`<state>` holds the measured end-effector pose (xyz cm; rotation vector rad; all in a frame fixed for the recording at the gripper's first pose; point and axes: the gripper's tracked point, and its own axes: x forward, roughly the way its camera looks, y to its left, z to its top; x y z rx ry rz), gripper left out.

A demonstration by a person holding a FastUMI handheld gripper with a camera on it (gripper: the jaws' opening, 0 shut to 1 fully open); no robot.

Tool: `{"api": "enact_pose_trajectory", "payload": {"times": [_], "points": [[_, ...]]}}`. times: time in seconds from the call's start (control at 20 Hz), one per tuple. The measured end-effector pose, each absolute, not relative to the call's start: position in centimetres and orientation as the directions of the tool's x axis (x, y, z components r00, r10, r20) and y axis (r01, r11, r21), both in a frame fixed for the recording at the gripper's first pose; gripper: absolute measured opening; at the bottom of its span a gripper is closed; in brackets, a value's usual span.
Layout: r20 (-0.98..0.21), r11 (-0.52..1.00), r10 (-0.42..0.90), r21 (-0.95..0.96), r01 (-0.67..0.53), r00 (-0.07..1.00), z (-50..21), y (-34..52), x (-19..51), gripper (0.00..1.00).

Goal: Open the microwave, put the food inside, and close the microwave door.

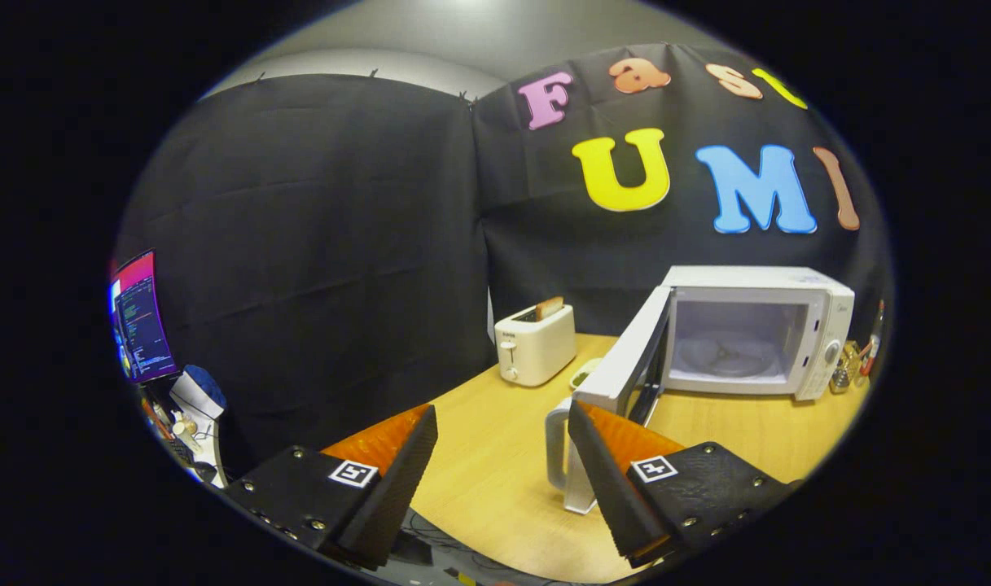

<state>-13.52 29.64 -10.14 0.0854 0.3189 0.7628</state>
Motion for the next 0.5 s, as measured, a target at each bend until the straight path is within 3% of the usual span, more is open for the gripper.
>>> {"api": "enact_pose_trajectory", "payload": {"times": [0.2,0.5], "points": [[-0.227,0.804,0.594,0.130,-0.580,0.772,-9.2,24.4,-10.1,0.97],[-0.333,0.908,0.417,0.113,-0.403,0.846,-13.5,15.9,-6.8,0.97]]}}
